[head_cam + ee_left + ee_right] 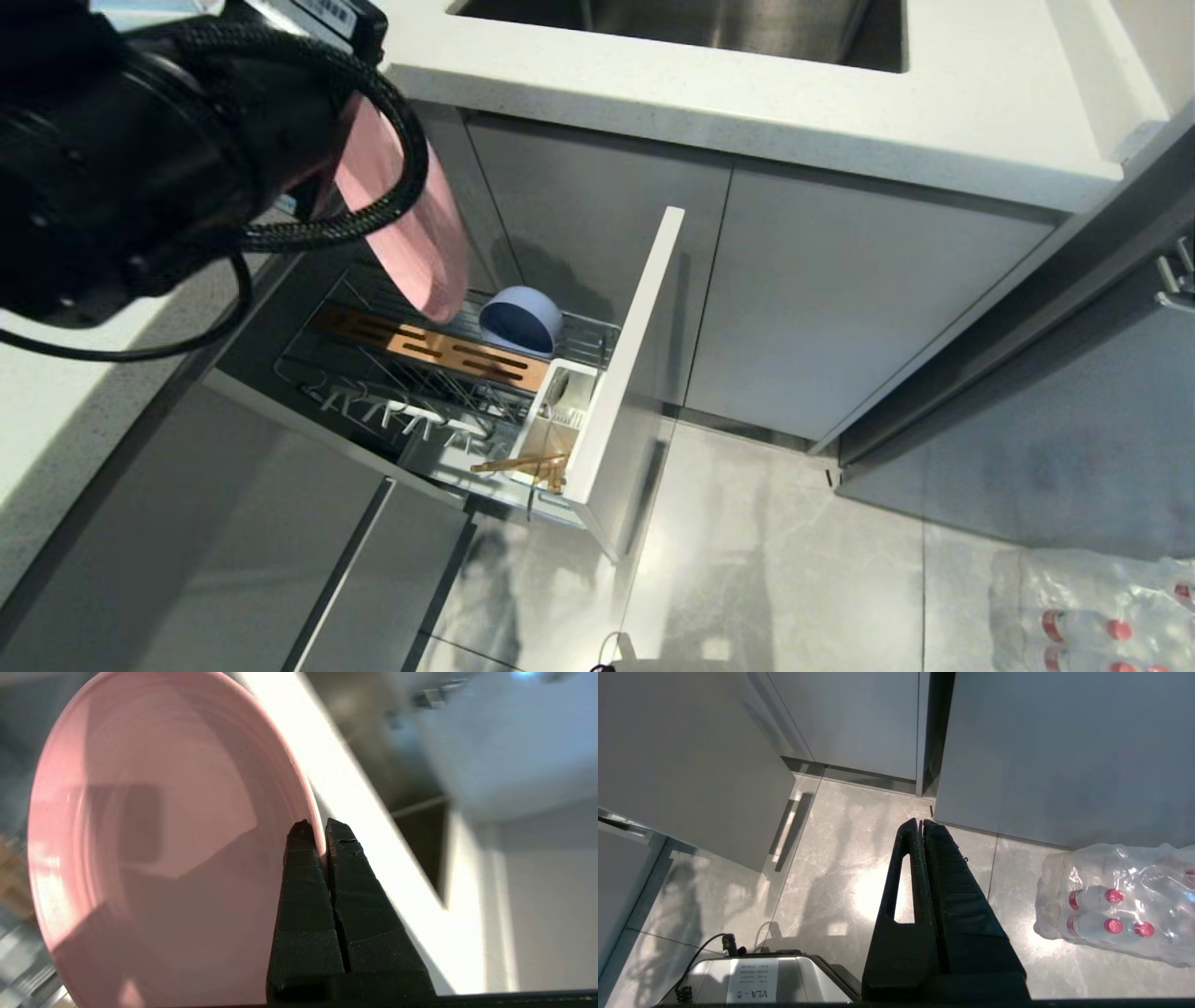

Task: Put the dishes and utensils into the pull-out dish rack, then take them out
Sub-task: Pick up the plate and place it in the cupboard

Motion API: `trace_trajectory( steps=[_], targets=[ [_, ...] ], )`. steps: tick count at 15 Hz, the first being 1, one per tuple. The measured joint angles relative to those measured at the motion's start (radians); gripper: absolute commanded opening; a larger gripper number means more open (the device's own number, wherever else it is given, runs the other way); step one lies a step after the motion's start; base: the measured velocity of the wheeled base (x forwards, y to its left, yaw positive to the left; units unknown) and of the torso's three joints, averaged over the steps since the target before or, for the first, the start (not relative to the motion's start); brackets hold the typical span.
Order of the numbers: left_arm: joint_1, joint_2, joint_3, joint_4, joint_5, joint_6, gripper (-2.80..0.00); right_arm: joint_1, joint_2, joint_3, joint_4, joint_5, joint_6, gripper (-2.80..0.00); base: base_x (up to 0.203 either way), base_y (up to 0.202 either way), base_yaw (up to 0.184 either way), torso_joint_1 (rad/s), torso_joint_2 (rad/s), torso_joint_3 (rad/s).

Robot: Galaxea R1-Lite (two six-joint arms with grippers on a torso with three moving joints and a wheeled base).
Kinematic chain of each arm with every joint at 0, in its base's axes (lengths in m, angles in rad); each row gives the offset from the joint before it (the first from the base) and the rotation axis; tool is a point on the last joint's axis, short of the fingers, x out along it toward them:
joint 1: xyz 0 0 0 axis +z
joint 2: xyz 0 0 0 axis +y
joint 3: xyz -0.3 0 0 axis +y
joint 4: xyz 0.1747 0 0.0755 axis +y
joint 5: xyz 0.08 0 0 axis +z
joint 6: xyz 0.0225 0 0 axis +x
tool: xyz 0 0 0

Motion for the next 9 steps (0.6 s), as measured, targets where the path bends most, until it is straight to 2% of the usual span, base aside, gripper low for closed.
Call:
trace_trajectory(
  steps=[3,6,9],
  targets=[
    [0.007,0.039,0.043,-0.003,0.081,-0.055,-2.8,0.0,0.0,0.0,0.0,0.0,0.0,-2.8,0.0,0.0,0.0,0.0,0.0,0.0],
    [0.007,0.053,0.102,-0.021,0.091,-0.134,-2.8,0.0,0.0,0.0,0.0,0.0,0.0,-2.8,0.0,0.0,0.0,0.0,0.0,0.0],
    [0.01,0.06,0.178,-0.12,0.09,-0.139,-2.8,0.0,0.0,0.0,0.0,0.0,0.0,-2.8,0.0,0.0,0.0,0.0,0.0,0.0]
  ],
)
